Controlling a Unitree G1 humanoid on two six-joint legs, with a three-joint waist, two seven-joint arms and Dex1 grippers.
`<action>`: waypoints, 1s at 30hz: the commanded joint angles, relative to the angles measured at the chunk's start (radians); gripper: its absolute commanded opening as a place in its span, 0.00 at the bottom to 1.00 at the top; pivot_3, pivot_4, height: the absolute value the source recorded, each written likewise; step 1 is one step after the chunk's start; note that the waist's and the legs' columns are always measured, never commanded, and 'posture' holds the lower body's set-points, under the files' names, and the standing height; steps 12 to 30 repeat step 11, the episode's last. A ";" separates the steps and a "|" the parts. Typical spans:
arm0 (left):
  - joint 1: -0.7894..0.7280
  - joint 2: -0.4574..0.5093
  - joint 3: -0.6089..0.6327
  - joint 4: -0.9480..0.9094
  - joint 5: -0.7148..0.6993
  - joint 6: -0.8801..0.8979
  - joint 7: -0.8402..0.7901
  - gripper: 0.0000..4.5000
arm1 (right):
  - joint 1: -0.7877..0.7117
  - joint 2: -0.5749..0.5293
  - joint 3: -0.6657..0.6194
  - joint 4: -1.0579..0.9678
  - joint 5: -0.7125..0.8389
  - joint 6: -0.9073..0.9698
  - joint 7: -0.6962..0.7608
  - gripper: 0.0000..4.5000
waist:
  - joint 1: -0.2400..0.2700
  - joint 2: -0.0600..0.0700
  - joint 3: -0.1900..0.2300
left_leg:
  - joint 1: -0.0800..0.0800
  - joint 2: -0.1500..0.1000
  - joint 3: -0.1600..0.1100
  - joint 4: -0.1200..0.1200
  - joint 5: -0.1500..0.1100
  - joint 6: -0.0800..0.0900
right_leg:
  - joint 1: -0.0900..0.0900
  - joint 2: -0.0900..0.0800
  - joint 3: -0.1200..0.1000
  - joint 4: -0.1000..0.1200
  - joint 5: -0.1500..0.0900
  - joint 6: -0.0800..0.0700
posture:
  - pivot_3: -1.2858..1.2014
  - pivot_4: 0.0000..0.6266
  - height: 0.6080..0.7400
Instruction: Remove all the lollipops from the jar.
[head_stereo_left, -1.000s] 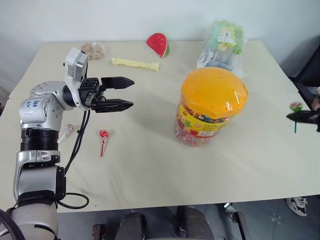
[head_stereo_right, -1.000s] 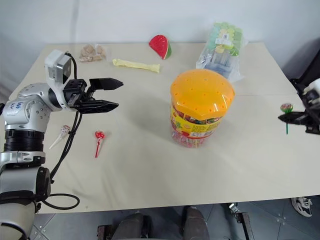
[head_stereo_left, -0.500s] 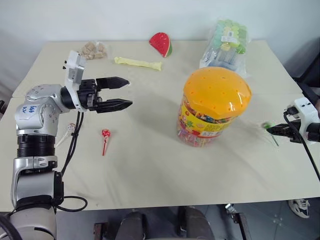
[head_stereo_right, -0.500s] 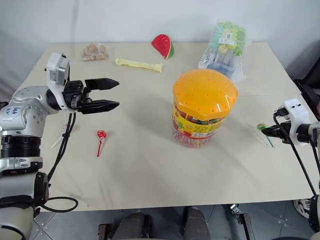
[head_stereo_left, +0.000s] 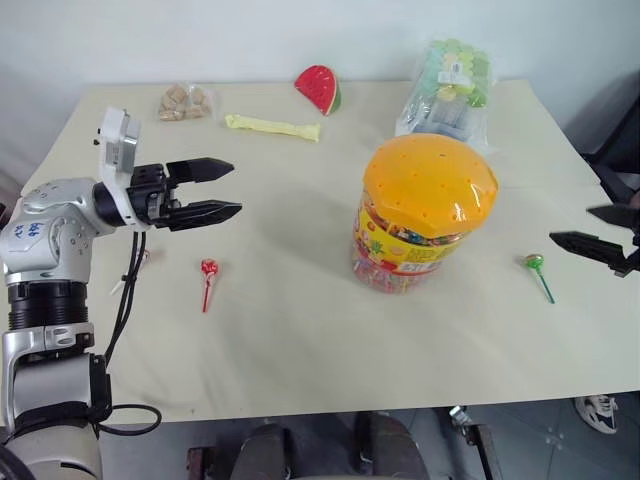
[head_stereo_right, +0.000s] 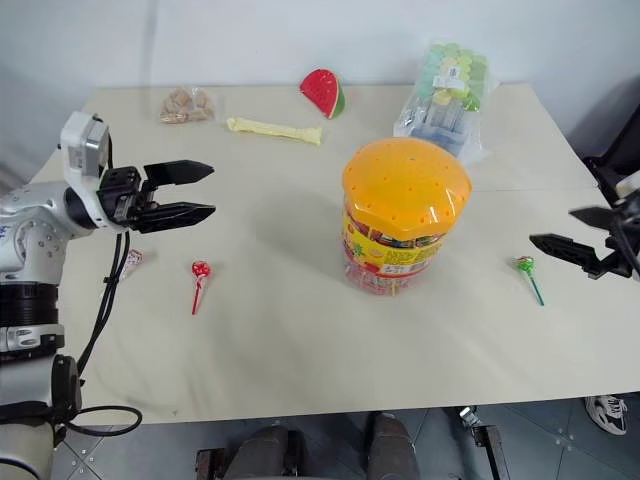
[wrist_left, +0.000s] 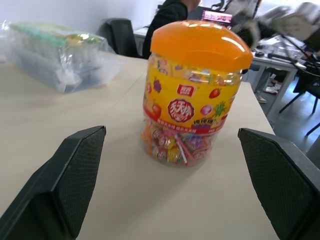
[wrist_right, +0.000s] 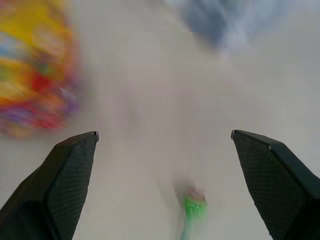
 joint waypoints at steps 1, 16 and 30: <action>0.041 0.052 0.042 0.008 -0.009 -0.007 -0.013 1.00 | 0.130 0.007 -0.056 -0.104 0.040 -0.104 0.144 0.99 | 0.000 0.000 0.000 | 0.000 0.000 0.000 0.000 0.000 0.000 | 0.000 0.000 0.000 0.000 0.000 0.000 | 0.52 0.24 1.00; 0.185 0.122 0.111 -0.039 -0.041 0.004 -0.003 1.00 | 0.208 0.005 0.073 -0.019 -0.034 -0.329 0.230 0.99 | -0.001 -0.001 0.000 | 0.003 0.000 -0.001 0.001 0.000 0.000 | 0.002 0.000 0.001 0.000 0.002 0.000 | 0.52 0.24 1.00; 0.185 0.122 0.111 -0.039 -0.041 0.004 -0.003 1.00 | 0.208 0.005 0.073 -0.019 -0.034 -0.329 0.230 0.99 | -0.001 -0.001 0.000 | 0.003 0.000 -0.001 0.001 0.000 0.000 | 0.002 0.000 0.001 0.000 0.002 0.000 | 0.52 0.24 1.00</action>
